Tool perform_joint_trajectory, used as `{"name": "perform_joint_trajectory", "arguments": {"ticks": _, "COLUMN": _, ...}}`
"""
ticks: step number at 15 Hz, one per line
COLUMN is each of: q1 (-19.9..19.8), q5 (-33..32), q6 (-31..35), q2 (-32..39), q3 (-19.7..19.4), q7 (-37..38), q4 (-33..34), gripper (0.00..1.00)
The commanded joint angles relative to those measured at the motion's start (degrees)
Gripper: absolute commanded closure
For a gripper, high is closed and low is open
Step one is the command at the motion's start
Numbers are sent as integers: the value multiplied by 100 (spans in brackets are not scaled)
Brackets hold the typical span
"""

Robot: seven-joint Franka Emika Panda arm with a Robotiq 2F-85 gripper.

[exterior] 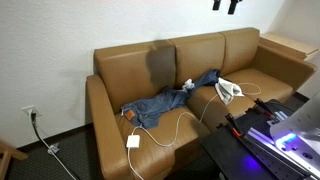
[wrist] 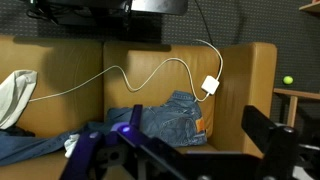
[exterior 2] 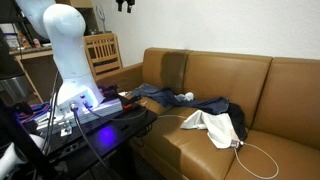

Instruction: Spread the jeans on the couch

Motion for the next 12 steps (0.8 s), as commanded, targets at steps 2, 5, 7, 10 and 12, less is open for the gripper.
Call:
{"name": "perform_joint_trajectory", "arguments": {"ticks": 2, "q1": -85, "q5": 17, "q6": -22, "q2": 3, "q3": 72, "q7": -17, "q4": 17, "gripper": 0}}
{"name": "perform_joint_trajectory", "arguments": {"ticks": 5, "q1": -85, "q5": 17, "q6": -22, "q2": 3, "q3": 72, "q7": -17, "q4": 17, "gripper": 0}}
{"name": "perform_joint_trajectory", "arguments": {"ticks": 7, "q1": -124, "q5": 229, "q6": -122, "q2": 260, "q3": -43, "q7": -74, "q4": 25, "gripper": 0}}
{"name": "perform_joint_trajectory", "arguments": {"ticks": 10, "q1": -230, "q5": 444, "q6": 603, "q2": 693, "q3": -38, "q7": 266, "q4": -454, "gripper": 0}}
{"name": "perform_joint_trajectory", "arguments": {"ticks": 12, "q1": -255, "q5": 795, "q6": 1500, "q2": 977, "q3": -48, "q7": 293, "q4": -837, "gripper": 0}}
